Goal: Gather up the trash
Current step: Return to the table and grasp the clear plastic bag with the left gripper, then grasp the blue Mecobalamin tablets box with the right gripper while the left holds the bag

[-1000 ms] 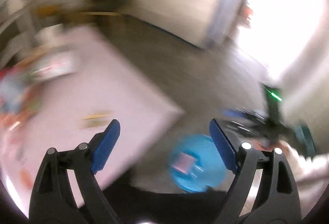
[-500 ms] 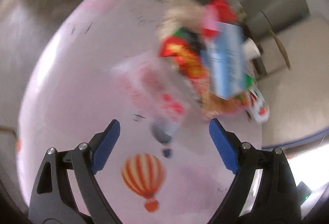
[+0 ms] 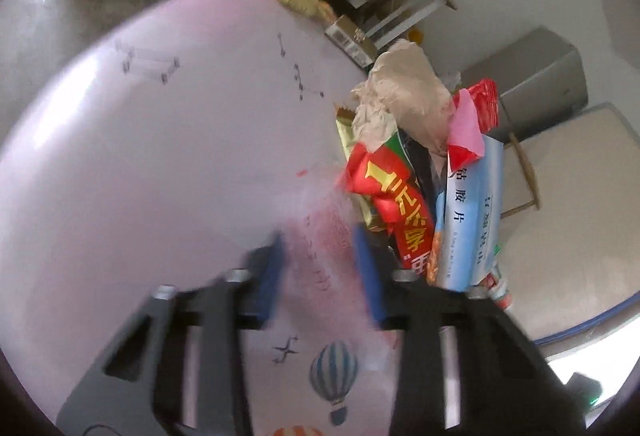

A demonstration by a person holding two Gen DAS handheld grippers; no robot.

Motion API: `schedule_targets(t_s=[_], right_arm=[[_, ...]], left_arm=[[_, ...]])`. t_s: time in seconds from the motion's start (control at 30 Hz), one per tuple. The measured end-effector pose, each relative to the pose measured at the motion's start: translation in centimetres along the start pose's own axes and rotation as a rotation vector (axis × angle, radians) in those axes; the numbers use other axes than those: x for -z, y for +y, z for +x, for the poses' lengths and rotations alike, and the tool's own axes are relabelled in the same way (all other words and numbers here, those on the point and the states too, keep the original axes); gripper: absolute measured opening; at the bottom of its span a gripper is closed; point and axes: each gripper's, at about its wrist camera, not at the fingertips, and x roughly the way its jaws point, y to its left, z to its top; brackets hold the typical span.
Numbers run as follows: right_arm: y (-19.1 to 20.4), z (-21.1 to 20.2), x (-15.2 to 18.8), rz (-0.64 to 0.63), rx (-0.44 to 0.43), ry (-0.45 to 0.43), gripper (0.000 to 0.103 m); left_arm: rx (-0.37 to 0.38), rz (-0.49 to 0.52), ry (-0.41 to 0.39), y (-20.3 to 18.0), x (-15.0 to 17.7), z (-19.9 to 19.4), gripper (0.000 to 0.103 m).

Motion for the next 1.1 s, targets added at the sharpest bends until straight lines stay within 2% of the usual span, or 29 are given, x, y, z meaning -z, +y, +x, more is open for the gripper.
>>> schedule_targets(t_s=[0.03, 0.1, 0.23, 0.27, 0.33, 0.5, 0.63, 0.67, 0.73, 0.83, 0.87, 0.93, 1.1], right_arm=[[0.2, 0.0, 0.2, 0.000, -0.002, 0.006, 0.075], [0.5, 0.0, 0.3, -0.003, 0.009, 0.012, 0.075], [1.4, -0.8, 0.2, -0.043, 0.031, 0.002, 0.075], [2.1, -0.7, -0.1, -0.080, 0.017, 0.000, 0.080], [3.2, 0.1, -0.8, -0.160, 0.004, -0.007, 0.082], [8.4, 5.8, -4.6, -0.403, 0.087, -0.002, 0.094], [11.5, 11.2, -7.8, -0.543, 0.163, -0.064, 0.097], [12.0, 13.4, -8.7, -0.576, 0.231, -0.046, 0.097], [12.2, 17.0, -10.0, -0.585, 0.312, 0.036, 0.097], [11.5, 21.1, -11.1, -0.562, 0.373, 0.130, 0.096], [11.1, 22.0, -11.3, -0.544, 0.406, 0.144, 0.090], [10.5, 22.7, -11.3, -0.512, 0.386, 0.176, 0.071], [10.0, 20.2, -11.0, -0.454, 0.358, 0.099, 0.070]], left_arm=[[0.021, -0.044, 0.015, 0.6, 0.0, 0.5, 0.001], [0.059, -0.102, 0.008, 1.5, 0.3, 0.9, 0.000], [0.026, -0.073, -0.021, 1.3, 1.0, -0.8, 0.000], [0.019, -0.064, -0.016, 1.4, 1.2, -1.5, 0.000], [-0.011, -0.050, -0.014, 1.6, 1.7, -2.7, 0.000], [-0.055, 0.008, -0.048, 2.2, 2.3, -6.3, 0.000], [-0.067, 0.061, -0.076, 1.8, 1.8, -7.9, 0.000], [-0.057, 0.068, -0.079, 1.8, 1.9, -8.3, 0.000], [-0.043, 0.079, -0.081, 1.7, 1.8, -8.5, 0.000], [-0.030, 0.101, -0.089, 1.1, 1.9, -8.9, 0.000], [-0.024, 0.106, -0.089, 1.0, 1.9, -9.0, 0.000], [-0.016, 0.113, -0.084, 0.7, 2.0, -9.1, 0.000], [-0.031, 0.170, -0.097, -0.9, 2.3, -9.4, 0.000]])
